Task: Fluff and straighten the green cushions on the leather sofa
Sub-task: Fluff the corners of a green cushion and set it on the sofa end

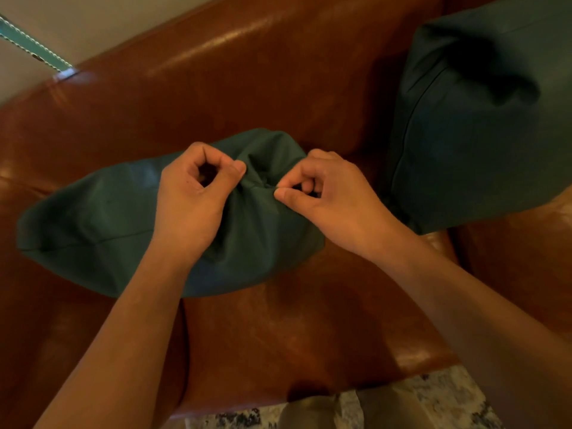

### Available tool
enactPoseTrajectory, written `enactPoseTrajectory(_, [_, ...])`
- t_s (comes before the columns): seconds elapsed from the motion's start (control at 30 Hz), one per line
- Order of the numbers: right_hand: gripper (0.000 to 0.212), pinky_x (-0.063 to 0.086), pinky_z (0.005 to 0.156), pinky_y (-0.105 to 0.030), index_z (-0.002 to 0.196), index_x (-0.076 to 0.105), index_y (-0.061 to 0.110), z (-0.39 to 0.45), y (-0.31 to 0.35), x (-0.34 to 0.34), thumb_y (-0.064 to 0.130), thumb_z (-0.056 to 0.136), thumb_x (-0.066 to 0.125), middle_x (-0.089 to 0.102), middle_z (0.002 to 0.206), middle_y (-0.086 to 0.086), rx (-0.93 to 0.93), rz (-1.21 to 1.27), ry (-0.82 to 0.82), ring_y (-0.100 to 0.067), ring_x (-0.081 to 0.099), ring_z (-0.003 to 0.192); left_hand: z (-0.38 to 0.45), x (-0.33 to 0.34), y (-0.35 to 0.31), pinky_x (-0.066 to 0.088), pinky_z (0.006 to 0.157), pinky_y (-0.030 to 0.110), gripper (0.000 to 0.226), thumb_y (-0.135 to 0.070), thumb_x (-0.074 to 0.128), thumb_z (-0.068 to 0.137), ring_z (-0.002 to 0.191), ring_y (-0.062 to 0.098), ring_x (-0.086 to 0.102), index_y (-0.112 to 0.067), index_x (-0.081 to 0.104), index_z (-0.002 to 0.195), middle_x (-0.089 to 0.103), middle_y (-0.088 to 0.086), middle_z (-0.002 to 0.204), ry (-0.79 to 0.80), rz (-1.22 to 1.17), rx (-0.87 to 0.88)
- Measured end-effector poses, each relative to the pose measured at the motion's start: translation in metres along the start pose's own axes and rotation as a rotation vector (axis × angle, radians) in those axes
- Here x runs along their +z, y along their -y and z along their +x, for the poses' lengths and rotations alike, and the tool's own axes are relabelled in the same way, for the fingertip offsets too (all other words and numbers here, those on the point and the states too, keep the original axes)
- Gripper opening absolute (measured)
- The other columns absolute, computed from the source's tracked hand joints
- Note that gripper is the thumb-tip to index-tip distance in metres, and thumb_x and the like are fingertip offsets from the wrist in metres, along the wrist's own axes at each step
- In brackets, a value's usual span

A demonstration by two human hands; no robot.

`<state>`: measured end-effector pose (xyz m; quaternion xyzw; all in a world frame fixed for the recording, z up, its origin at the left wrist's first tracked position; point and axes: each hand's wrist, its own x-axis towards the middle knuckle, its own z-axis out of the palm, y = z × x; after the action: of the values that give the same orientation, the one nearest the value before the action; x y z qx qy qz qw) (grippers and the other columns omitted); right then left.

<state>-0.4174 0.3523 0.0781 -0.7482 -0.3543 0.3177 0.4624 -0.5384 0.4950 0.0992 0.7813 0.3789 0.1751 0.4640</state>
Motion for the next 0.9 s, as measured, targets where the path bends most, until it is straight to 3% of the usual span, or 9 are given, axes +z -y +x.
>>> enactPoseTrajectory(0.13, [0.012, 0.036, 0.078, -0.026, 0.081, 0.060, 0.034, -0.010, 0.009, 0.000, 0.035, 0.083, 0.071, 0.043, 0.078, 0.016, -0.079, -0.172, -0.163, -0.004, 0.039, 0.083, 0.000, 0.002, -0.004, 0.040, 0.062, 0.018, 0.014, -0.033, 0.067, 0.086, 0.062, 0.000, 0.050, -0.027, 0.058, 0.077, 0.058, -0.013, 0.071, -0.011, 0.076, 0.038])
enactPoseTrajectory(0.23, [0.013, 0.042, 0.081, -0.033, 0.083, 0.059, 0.031, -0.018, 0.012, 0.004, 0.030, 0.083, 0.072, 0.040, 0.080, 0.019, -0.104, -0.156, -0.254, -0.004, 0.039, 0.084, 0.003, 0.001, -0.019, 0.046, 0.077, 0.025, 0.007, -0.023, 0.066, 0.088, 0.085, 0.007, 0.056, -0.021, 0.060, 0.092, 0.059, -0.001, 0.094, 0.015, 0.232, 0.180])
enactPoseTrajectory(0.33, [0.011, 0.043, 0.080, -0.036, 0.083, 0.062, 0.027, -0.020, 0.013, 0.006, 0.025, 0.081, 0.074, 0.037, 0.079, 0.021, -0.117, -0.124, -0.318, -0.003, 0.038, 0.082, 0.014, -0.003, -0.042, 0.034, 0.099, 0.020, 0.023, -0.027, 0.062, 0.088, 0.113, 0.014, 0.045, -0.023, 0.067, 0.109, 0.052, -0.005, 0.116, 0.207, 0.477, 0.365])
enactPoseTrajectory(0.4, [0.011, 0.042, 0.078, -0.034, 0.083, 0.064, 0.024, -0.020, 0.013, 0.007, 0.024, 0.080, 0.075, 0.036, 0.077, 0.021, -0.118, -0.120, -0.344, -0.001, 0.036, 0.080, 0.023, -0.003, -0.055, 0.028, 0.105, 0.029, 0.021, -0.034, 0.058, 0.090, 0.124, 0.017, 0.035, -0.028, 0.071, 0.106, 0.050, -0.007, 0.127, 0.396, 0.682, 0.396])
enactPoseTrajectory(0.47, [0.011, 0.041, 0.077, -0.031, 0.081, 0.063, 0.025, -0.020, 0.013, 0.008, 0.026, 0.079, 0.075, 0.037, 0.075, 0.019, -0.087, -0.103, -0.355, -0.002, 0.036, 0.076, 0.030, -0.003, -0.064, 0.024, 0.103, 0.039, 0.017, -0.036, 0.058, 0.090, 0.128, 0.020, 0.032, -0.029, 0.072, 0.095, 0.049, -0.007, 0.133, 0.527, 0.814, 0.392])
enactPoseTrajectory(0.53, [0.012, 0.039, 0.076, -0.025, 0.078, 0.063, 0.027, -0.021, 0.013, 0.007, 0.029, 0.079, 0.075, 0.040, 0.074, 0.015, -0.027, -0.053, -0.353, -0.003, 0.042, 0.077, 0.035, -0.003, -0.069, 0.023, 0.098, 0.037, 0.015, -0.036, 0.056, 0.087, 0.127, 0.019, 0.033, -0.029, 0.069, 0.088, 0.050, -0.009, 0.129, 0.574, 0.857, 0.401])
enactPoseTrajectory(0.63, [0.012, 0.036, 0.070, -0.014, 0.075, 0.064, 0.026, -0.022, 0.011, 0.007, 0.027, 0.079, 0.076, 0.042, 0.072, 0.012, 0.058, 0.076, -0.378, -0.005, 0.046, 0.073, 0.035, -0.005, -0.065, 0.028, 0.099, 0.038, 0.015, -0.035, 0.055, 0.088, 0.121, 0.019, 0.038, -0.026, 0.067, 0.086, 0.052, -0.009, 0.123, 0.521, 0.803, 0.411])
enactPoseTrajectory(0.73, [0.013, 0.037, 0.064, -0.013, 0.073, 0.065, 0.026, -0.025, 0.012, 0.012, 0.023, 0.080, 0.076, 0.044, 0.070, 0.012, 0.139, 0.245, -0.419, -0.003, 0.045, 0.066, 0.028, -0.004, -0.052, 0.035, 0.101, 0.048, 0.011, -0.023, 0.061, 0.092, 0.116, 0.018, 0.043, -0.016, 0.068, 0.087, 0.049, -0.009, 0.118, 0.379, 0.645, 0.400])
enactPoseTrajectory(0.9, [0.013, 0.046, 0.070, -0.025, 0.073, 0.068, 0.022, -0.027, 0.015, 0.020, 0.017, 0.082, 0.074, 0.056, 0.072, -0.006, 0.315, 0.670, -0.418, -0.010, 0.052, 0.068, 0.016, -0.001, -0.038, 0.034, 0.102, 0.027, 0.011, -0.019, 0.060, 0.092, 0.114, 0.018, 0.047, -0.011, 0.067, 0.088, 0.046, -0.004, 0.113, 0.165, 0.440, 0.383])
